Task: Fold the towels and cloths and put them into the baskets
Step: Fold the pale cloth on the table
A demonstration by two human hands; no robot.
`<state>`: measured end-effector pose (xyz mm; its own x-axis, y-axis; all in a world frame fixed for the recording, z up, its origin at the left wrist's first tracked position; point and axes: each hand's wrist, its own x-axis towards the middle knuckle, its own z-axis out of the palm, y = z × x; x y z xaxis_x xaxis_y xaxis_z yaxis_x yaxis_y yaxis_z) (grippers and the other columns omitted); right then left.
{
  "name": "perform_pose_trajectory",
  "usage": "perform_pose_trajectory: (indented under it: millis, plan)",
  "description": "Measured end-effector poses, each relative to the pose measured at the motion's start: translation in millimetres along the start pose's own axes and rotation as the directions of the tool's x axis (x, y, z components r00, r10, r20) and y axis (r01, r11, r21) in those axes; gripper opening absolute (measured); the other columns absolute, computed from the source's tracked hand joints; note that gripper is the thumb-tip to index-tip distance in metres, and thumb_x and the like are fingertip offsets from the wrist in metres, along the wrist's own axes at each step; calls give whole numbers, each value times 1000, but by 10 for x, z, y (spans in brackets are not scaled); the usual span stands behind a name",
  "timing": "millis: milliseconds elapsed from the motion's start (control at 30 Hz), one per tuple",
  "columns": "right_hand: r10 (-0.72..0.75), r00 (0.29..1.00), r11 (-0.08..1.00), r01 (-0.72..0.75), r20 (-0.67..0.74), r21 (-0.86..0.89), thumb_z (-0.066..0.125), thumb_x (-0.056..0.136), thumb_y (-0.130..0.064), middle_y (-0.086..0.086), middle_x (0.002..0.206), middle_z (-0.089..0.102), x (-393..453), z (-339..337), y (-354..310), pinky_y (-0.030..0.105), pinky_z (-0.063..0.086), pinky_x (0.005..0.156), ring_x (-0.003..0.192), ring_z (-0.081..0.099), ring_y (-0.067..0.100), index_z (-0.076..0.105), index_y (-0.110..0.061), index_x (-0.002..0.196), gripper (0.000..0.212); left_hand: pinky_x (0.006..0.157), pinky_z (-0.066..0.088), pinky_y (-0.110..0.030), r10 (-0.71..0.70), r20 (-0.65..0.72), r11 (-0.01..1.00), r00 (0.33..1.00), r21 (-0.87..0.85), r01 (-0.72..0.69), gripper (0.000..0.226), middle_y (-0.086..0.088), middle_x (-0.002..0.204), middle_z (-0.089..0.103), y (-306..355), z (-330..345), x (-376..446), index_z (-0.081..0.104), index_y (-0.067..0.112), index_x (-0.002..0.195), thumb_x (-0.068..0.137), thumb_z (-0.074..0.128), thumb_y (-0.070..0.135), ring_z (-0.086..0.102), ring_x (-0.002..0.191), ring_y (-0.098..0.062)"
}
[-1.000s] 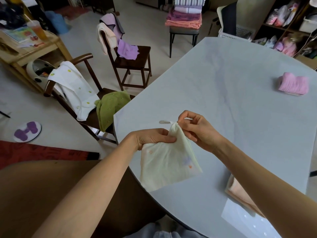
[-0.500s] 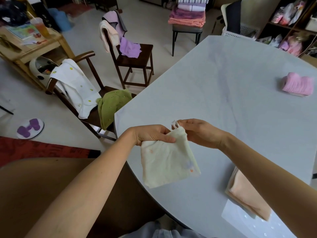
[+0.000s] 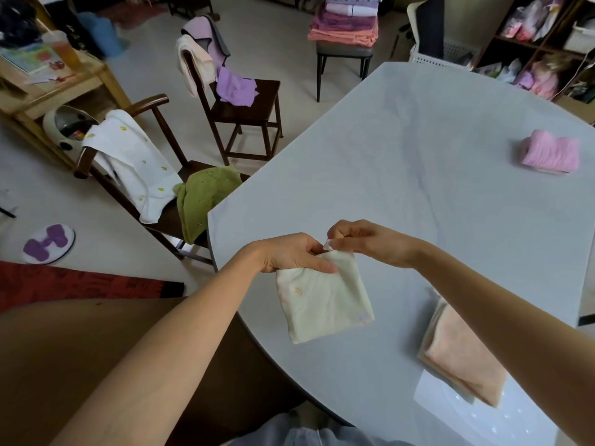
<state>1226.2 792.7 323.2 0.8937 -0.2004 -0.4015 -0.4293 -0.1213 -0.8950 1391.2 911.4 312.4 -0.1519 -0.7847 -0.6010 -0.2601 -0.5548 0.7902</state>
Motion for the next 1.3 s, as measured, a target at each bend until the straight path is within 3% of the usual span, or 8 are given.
perform_pose_trajectory:
  millis: [67,167,333,500,667,800,1033,1300]
  plan:
    - [13,994,996,-22,-108,-82,59,94,-26,1,96,57,36,-10,2,32,44,84,87,55,16,55,-1,90,25,84,54,-28,14,-57,1000,998,-3,-14,23,-3,101,73,-10,21,42,69,13,103,86,71,29,70,93,-16]
    - [-22,970,986,62,-243,158,63,91,-17,5,104,63,28,-19,92,33,53,89,96,64,17,58,-2,102,19,84,54,-32,33,-148,999,988,-33,-38,31,-8,103,73,-80,0,101,68,9,107,82,76,27,69,97,-21]
    - [88,965,972,-28,-248,235,70,86,-16,8,97,67,42,38,233,35,52,90,93,65,17,62,-2,94,17,86,54,-34,79,-223,996,972,-29,-87,17,-3,97,74,-143,-4,130,69,15,96,82,76,23,70,92,-18]
    - [58,839,995,-7,-540,95,55,89,-5,7,85,67,160,159,153,23,47,65,72,58,12,66,-10,84,14,79,48,-30,92,-290,993,953,-42,-109,40,-2,90,64,-137,115,216,59,6,98,82,72,41,64,88,-16]
    - [110,832,958,57,-543,281,56,94,-32,-1,91,69,33,159,172,24,46,74,80,62,10,63,-18,105,19,76,45,-34,179,-447,956,877,-132,-262,34,-8,90,59,-186,244,244,53,9,100,86,69,36,58,84,-20]
    - [-51,899,995,85,-435,59,72,83,-17,1,108,64,-152,160,368,22,50,76,92,62,11,51,-22,114,38,79,45,-32,220,-435,939,873,-147,-311,23,-8,100,62,-334,176,194,54,14,101,88,70,25,59,90,-16]
    - [-339,799,917,162,-496,-365,78,74,-10,0,113,55,-239,303,590,22,48,85,100,57,11,53,-14,98,34,80,47,-32,195,-429,892,882,-296,-341,17,-4,99,64,-369,176,193,55,17,101,89,67,17,61,93,-18]
    - [-269,837,875,7,-476,-484,71,85,-25,-2,69,49,-334,221,619,35,48,64,62,44,15,46,-16,70,30,77,47,-30,159,-437,912,885,-279,-301,25,-4,92,62,-350,210,242,52,6,103,91,66,23,61,87,-16]
